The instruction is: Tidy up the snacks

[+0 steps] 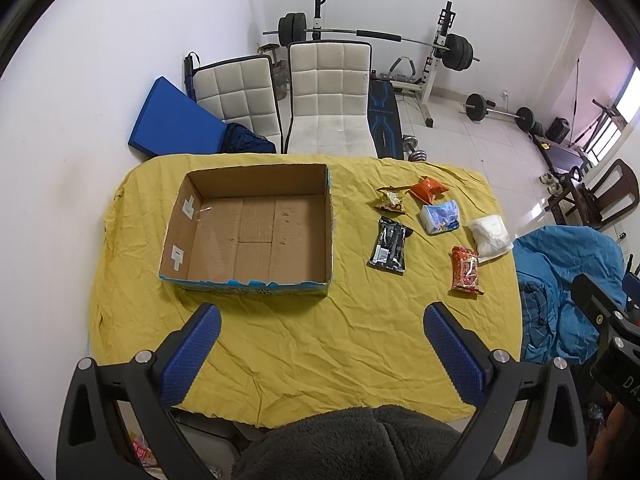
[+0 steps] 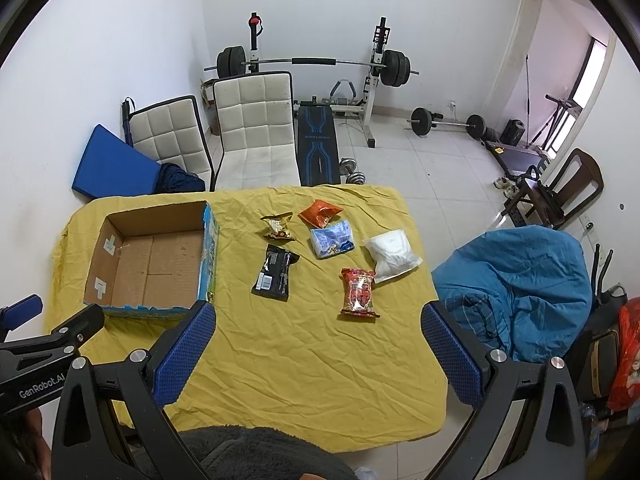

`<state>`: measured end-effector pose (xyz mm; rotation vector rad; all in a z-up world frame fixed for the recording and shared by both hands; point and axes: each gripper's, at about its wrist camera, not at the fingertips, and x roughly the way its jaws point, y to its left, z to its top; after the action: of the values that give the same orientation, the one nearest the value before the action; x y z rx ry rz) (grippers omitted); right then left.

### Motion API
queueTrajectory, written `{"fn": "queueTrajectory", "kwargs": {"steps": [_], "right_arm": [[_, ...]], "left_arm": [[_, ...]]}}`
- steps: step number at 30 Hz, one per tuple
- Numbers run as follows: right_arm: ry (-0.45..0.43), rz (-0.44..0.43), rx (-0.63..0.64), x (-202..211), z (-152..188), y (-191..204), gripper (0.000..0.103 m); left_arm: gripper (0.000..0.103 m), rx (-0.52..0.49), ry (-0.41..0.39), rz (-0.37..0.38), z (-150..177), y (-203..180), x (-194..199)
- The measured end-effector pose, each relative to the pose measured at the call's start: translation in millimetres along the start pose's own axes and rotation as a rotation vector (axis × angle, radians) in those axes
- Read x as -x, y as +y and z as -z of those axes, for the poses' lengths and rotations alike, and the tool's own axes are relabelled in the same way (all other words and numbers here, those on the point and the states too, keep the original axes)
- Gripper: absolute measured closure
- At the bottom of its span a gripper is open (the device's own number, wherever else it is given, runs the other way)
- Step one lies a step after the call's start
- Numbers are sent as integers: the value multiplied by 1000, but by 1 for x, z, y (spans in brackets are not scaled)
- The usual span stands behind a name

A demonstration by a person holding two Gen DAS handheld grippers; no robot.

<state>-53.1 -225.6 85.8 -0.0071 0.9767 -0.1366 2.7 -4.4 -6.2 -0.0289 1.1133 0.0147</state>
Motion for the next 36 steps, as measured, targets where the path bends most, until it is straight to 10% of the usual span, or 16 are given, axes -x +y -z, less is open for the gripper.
{"fn": "queueTrajectory", "kwargs": {"steps": [36], "right_arm": [[-43, -1, -1, 20, -6, 1, 0]], "left_arm": [[0, 4, -86, -15, -7, 0, 23]]}}
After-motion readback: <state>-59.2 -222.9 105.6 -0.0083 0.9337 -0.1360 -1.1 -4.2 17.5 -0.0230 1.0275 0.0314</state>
